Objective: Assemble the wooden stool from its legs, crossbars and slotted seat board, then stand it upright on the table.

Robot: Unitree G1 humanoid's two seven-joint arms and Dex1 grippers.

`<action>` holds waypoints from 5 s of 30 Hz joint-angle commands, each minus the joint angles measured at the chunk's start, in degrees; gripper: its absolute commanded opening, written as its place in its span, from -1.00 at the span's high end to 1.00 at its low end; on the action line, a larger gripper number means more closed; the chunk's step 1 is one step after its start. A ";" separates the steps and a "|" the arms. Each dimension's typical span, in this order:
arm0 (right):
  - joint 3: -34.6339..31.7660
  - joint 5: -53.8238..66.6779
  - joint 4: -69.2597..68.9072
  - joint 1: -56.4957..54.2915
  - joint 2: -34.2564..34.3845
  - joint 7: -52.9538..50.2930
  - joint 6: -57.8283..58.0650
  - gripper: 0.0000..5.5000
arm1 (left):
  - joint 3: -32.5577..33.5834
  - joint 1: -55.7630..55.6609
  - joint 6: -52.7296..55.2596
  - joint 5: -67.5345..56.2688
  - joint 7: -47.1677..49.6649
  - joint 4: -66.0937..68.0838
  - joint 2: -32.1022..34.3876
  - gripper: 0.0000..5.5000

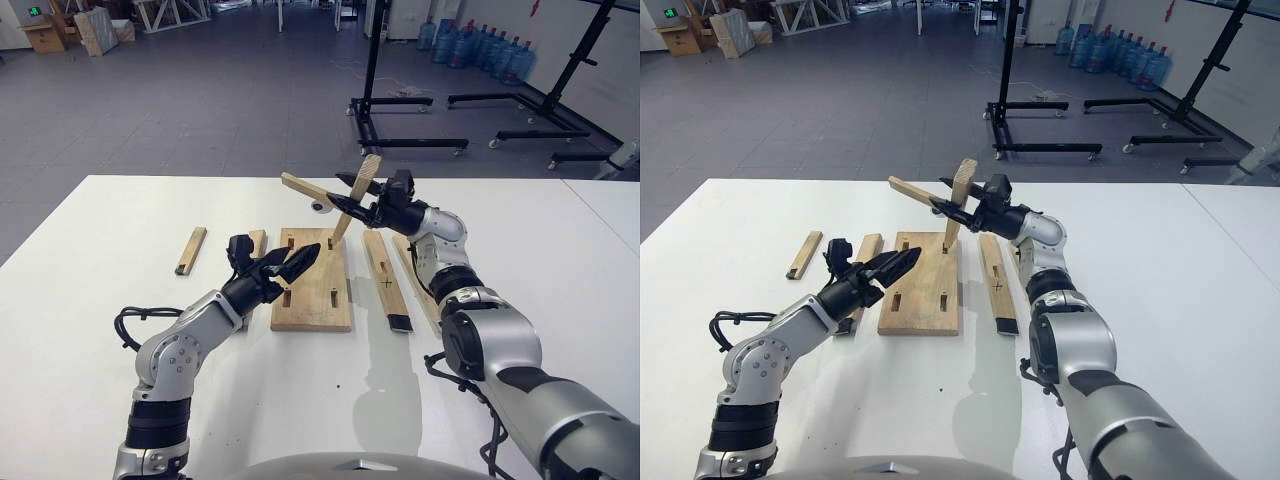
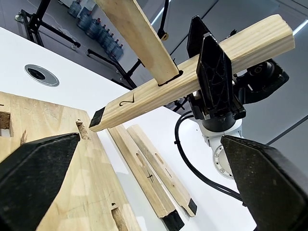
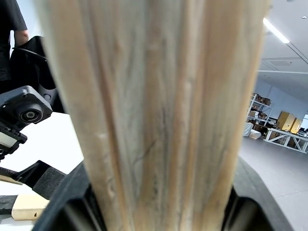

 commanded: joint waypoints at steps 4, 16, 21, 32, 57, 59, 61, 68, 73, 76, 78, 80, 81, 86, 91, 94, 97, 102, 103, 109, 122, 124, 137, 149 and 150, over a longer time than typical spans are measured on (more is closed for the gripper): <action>-0.25 -1.28 1.29 -1.55 1.08 0.56 0.00 0.25 | -0.45 0.59 0.79 0.39 0.34 -0.98 -0.34 -0.96; -1.48 -2.15 1.91 -1.66 1.12 -0.70 -1.26 0.25 | -0.91 1.00 0.99 0.57 0.14 -1.27 -0.32 -0.96; -0.48 -4.41 1.98 -1.71 1.23 -0.60 -3.79 0.25 | -1.13 1.05 0.78 0.79 0.12 -1.17 -0.42 -0.96; 0.44 -6.31 2.63 0.63 2.23 -0.89 -4.44 0.25 | -1.86 1.99 0.92 0.86 0.52 -1.85 -0.67 -0.96; 0.58 -7.25 2.94 3.03 1.35 0.43 -3.44 0.25 | -2.40 2.41 0.70 1.17 0.69 -2.06 -1.24 -0.96; 0.76 -6.29 2.22 2.94 1.08 3.89 -0.13 0.25 | -2.53 2.25 0.51 1.33 0.71 -1.92 -1.33 -0.96; 0.80 -4.97 1.16 2.19 0.61 7.33 4.18 0.25 | -2.56 2.26 0.32 1.48 0.71 -1.92 -1.45 -0.96; 2.14 -4.98 -1.78 -1.59 -1.95 7.81 11.94 0.25 | -2.52 1.91 -0.52 2.44 0.45 -1.39 -2.43 -0.96; 3.13 -6.57 -0.55 -2.53 -2.83 5.14 13.38 0.25 | -2.28 1.96 -0.26 2.67 0.39 -1.49 -2.69 -0.96; 2.45 -6.04 0.06 -2.92 -2.98 4.75 14.69 0.25 | -2.14 1.97 0.02 2.55 0.29 -1.58 -2.52 -0.96; 2.23 -5.76 0.39 -3.13 -3.10 5.07 15.87 0.25 | -2.03 1.85 0.17 2.45 0.25 -1.52 -2.42 -0.96; 2.08 -5.73 0.73 -3.06 -3.14 5.25 17.10 0.25 | -1.96 1.74 0.28 2.41 0.20 -1.47 -2.36 -0.96; 2.19 -5.99 0.94 -2.87 -3.12 5.19 17.45 0.25 | -1.92 1.66 0.29 2.43 0.13 -1.36 -2.34 -0.96; 2.94 -7.90 3.65 -2.00 -3.25 1.60 21.74 0.25 | -1.88 1.48 0.17 2.61 0.01 -1.03 -2.38 -0.96; 4.31 -9.67 6.62 -0.01 -3.34 -3.04 29.12 0.25 | -1.85 1.34 0.05 2.77 -0.01 -0.87 -2.37 -0.96; 5.18 -10.56 6.96 0.97 -3.40 -5.86 30.12 0.25 | -1.69 1.48 0.12 2.69 0.07 -0.94 -2.33 -0.96; 6.39 -11.46 7.06 2.01 -3.50 -7.08 30.39 0.25 | -1.56 1.53 0.23 2.68 0.08 -0.78 -2.29 -0.96; 6.85 -11.20 6.85 2.09 -3.25 -8.12 30.49 0.25 | -1.57 1.27 0.35 2.69 0.08 -0.48 -2.42 -0.96; 6.73 -10.87 6.80 2.01 -3.18 -8.14 30.48 0.25 | -1.58 1.31 0.35 2.66 0.15 -0.57 -2.47 -0.96; 4.33 -7.89 6.43 0.51 -2.36 -8.02 31.33 0.10 | -1.84 1.53 0.22 2.85 0.21 -0.57 -2.70 -0.96; 1.78 -9.30 4.95 -0.18 -5.12 -6.80 32.34 -0.68 | -1.41 1.45 0.61 2.67 -0.15 -0.51 -2.18 -0.96; 2.06 -10.14 4.54 0.59 -6.98 -6.71 31.70 -0.68 | -0.70 1.11 0.70 2.47 -0.21 -0.24 -1.72 -0.96; -13.53 -5.76 -79.15 36.63 -14.08 -33.89 78.41 -0.68 | 29.34 1.60 -3.72 -7.72 18.16 -9.81 4.57 -0.96; -1.57 -16.23 -94.40 48.74 -11.68 -49.07 106.75 -0.68 | 31.43 17.46 -8.34 -2.89 27.47 -16.53 -3.18 -0.96; -1.33 -16.10 -94.43 49.10 -11.21 -50.20 107.23 -0.68 | 30.92 17.55 -8.40 -3.05 27.77 -16.61 -3.02 -0.96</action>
